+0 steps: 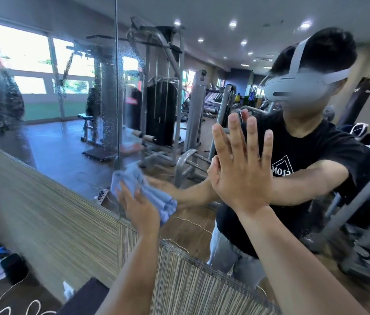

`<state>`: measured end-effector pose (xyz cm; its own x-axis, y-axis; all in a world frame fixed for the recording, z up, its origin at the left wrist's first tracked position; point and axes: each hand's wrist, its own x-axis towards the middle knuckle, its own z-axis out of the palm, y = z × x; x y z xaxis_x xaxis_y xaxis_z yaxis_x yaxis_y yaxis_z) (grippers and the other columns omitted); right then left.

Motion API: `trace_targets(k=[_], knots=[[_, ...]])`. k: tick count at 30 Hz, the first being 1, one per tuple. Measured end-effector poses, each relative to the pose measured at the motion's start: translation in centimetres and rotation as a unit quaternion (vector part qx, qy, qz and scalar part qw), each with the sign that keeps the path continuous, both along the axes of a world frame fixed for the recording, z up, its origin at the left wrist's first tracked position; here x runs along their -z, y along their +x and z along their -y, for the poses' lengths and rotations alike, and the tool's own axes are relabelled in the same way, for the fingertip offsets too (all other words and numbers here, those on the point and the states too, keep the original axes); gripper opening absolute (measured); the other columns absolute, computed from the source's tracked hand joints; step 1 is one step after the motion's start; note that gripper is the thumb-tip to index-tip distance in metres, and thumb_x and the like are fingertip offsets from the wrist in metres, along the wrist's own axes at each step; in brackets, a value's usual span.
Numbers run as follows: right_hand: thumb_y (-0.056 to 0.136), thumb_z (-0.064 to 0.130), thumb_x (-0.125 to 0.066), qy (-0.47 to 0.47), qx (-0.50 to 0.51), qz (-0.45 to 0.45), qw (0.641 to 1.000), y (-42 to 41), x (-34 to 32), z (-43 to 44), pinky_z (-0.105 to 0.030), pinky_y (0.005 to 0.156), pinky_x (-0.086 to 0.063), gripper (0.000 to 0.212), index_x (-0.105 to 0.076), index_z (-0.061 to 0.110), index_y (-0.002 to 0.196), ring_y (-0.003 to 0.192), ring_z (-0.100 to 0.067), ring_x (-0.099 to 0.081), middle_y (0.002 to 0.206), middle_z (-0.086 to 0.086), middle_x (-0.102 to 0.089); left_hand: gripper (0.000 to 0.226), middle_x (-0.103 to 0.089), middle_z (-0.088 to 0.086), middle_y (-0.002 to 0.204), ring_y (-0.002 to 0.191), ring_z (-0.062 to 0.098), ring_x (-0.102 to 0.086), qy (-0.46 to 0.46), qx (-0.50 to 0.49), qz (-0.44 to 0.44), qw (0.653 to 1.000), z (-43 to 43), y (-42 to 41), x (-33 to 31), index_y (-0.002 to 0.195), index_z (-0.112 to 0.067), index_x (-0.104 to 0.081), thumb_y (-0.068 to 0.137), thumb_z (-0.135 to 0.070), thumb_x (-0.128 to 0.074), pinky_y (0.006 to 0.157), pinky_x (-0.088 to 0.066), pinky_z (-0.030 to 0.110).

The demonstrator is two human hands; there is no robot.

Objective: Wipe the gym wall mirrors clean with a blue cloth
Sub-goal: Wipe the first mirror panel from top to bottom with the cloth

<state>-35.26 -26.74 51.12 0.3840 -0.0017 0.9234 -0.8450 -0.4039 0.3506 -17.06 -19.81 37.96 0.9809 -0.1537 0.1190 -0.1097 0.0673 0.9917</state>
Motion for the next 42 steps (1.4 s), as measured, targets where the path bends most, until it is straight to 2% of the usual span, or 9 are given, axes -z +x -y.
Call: trace_targets(k=[4, 7, 11, 14, 17, 22, 26, 30, 42], knots=[[0.104, 0.03, -0.031, -0.009, -0.001, 0.011, 1.0, 0.3, 0.0, 0.1, -0.057, 0.127, -0.005, 0.056, -0.037, 0.021, 0.159, 0.152, -0.037, -0.028, 0.166, -0.011, -0.029, 0.065, -0.047, 0.018, 0.147, 0.132, 0.044, -0.05, -0.062, 0.036, -0.119, 0.99, 2.1, 3.1, 7.9, 0.151, -0.046, -0.027, 0.087, -0.049, -0.035, 0.101, -0.047, 0.063], [0.103, 0.029, -0.032, -0.002, -0.008, 0.006, 1.0, 0.2, 0.0, 0.1, -0.058, 0.127, -0.006, 0.058, -0.035, 0.021, 0.16, 0.153, -0.038, -0.026, 0.167, -0.011, -0.028, 0.062, -0.049, 0.032, 0.137, 0.115, 0.054, -0.055, -0.172, 0.021, -0.144, 0.974, 1.2, 1.9, -0.2, 0.142, -0.006, -0.035, 0.083, -0.027, -0.037, 0.093, -0.052, 0.064], [0.102, 0.031, -0.036, 0.006, -0.011, -0.003, 1.0, 0.0, 0.0, 0.0, -0.06, 0.125, -0.012, 0.061, -0.032, 0.019, 0.161, 0.154, -0.04, -0.023, 0.168, -0.013, -0.024, 0.083, -0.051, 0.023, 0.14, 0.114, 0.042, -0.062, -0.24, 0.014, -0.078, 0.968, 1.8, 3.2, -9.6, 0.143, -0.017, -0.04, 0.084, -0.076, -0.032, 0.091, -0.057, 0.057], [0.101, 0.034, -0.035, 0.01, -0.01, -0.009, 1.0, 0.0, 0.0, 0.0, -0.061, 0.124, -0.013, 0.062, -0.03, 0.019, 0.162, 0.154, -0.041, -0.021, 0.168, -0.014, -0.022, 0.046, -0.051, 0.009, 0.139, 0.092, 0.01, -0.064, -0.203, 0.012, 0.048, 0.978, 1.4, 3.8, -18.0, 0.148, -0.016, -0.042, 0.105, -0.03, -0.038, 0.073, -0.057, 0.015], [0.102, 0.035, -0.033, 0.012, -0.009, -0.011, 1.0, 0.0, 0.1, 0.1, -0.061, 0.125, -0.012, 0.063, -0.028, 0.019, 0.162, 0.155, -0.04, -0.017, 0.169, -0.014, -0.019, 0.053, -0.031, 0.005, 0.161, 0.134, 0.018, -0.048, -0.124, -0.021, 0.128, 0.984, 1.3, 4.7, -22.3, 0.159, -0.022, -0.025, 0.108, -0.015, -0.033, 0.104, -0.043, 0.017], [0.102, 0.034, -0.033, 0.017, -0.013, -0.012, 1.0, 0.0, 0.1, 0.1, -0.06, 0.126, -0.008, 0.063, -0.026, 0.021, 0.163, 0.155, -0.04, -0.017, 0.169, -0.013, -0.02, 0.052, -0.014, 0.007, 0.168, 0.15, 0.022, -0.023, -0.065, -0.022, 0.138, 0.988, 0.7, 3.9, -14.8, 0.161, -0.019, -0.018, 0.111, -0.019, -0.032, 0.097, -0.014, -0.003], [0.103, 0.032, -0.034, 0.011, -0.017, -0.004, 1.0, 0.1, 0.0, 0.1, -0.059, 0.126, -0.007, 0.06, -0.031, 0.021, 0.162, 0.155, -0.038, -0.017, 0.168, -0.012, -0.023, 0.053, -0.024, 0.005, 0.165, 0.144, 0.031, -0.037, -0.048, 0.001, 0.053, 0.997, 0.3, 3.3, -2.9, 0.158, -0.039, -0.02, 0.107, -0.041, -0.034, 0.114, -0.038, 0.05], [0.103, 0.03, -0.033, -0.003, -0.02, 0.003, 1.0, 0.1, 0.0, 0.2, -0.059, 0.126, -0.008, 0.058, -0.035, 0.019, 0.16, 0.154, -0.038, -0.02, 0.167, -0.012, -0.026, 0.048, -0.044, 0.019, 0.149, 0.127, 0.042, -0.053, 0.019, 0.034, -0.023, 0.999, 0.5, 3.1, 8.6, 0.147, -0.046, -0.024, 0.1, -0.051, -0.035, 0.098, -0.049, 0.062], [0.101, 0.032, -0.038, 0.009, -0.012, -0.004, 1.0, 0.0, 0.0, 0.2, -0.06, 0.126, -0.01, 0.063, -0.03, 0.021, 0.162, 0.154, -0.039, -0.02, 0.168, -0.012, -0.023, 0.051, -0.036, 0.004, 0.16, 0.143, 0.027, -0.04, -0.072, 0.02, 0.03, 0.997, -1.1, -0.2, -3.5, 0.156, -0.026, -0.031, 0.107, -0.023, -0.045, 0.116, -0.035, 0.05]])
